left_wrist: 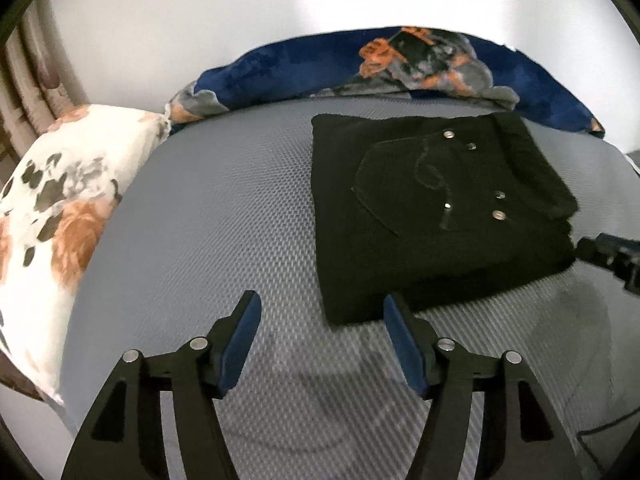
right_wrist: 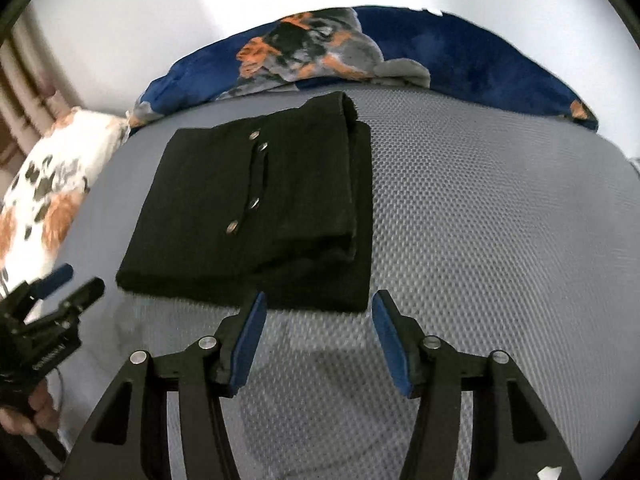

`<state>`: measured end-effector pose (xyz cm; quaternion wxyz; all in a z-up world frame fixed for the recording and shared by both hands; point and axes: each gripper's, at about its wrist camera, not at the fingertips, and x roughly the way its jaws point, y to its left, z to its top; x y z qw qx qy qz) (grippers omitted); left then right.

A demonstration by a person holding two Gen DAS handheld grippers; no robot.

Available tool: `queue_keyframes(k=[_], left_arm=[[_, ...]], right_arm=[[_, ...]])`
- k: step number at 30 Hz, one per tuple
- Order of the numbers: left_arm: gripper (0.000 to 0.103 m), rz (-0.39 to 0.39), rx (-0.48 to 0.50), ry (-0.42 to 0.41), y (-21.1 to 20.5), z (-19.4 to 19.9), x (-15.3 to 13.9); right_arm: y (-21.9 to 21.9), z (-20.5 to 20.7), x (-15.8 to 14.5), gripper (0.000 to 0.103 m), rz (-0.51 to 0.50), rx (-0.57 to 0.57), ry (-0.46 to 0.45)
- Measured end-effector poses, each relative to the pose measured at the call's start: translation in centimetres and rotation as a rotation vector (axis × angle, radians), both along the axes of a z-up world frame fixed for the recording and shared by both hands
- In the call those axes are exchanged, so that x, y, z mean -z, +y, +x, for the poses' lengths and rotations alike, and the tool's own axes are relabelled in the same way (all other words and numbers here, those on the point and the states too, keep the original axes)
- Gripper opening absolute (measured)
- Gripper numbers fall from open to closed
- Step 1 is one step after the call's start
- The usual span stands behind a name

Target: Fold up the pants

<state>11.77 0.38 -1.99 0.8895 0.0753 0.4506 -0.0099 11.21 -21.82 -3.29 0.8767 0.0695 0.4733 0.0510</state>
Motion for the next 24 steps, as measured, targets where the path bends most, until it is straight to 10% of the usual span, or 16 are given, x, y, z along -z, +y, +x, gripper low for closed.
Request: queue_keyframes(k=[24], left_arm=[[0.069, -0.047, -0.063, -0.111, -0.5, -9.6, -3.7]], right_arm=[[5.1, -8.2, -4.1, 0.094, -0.114, 0.031, -0.193]])
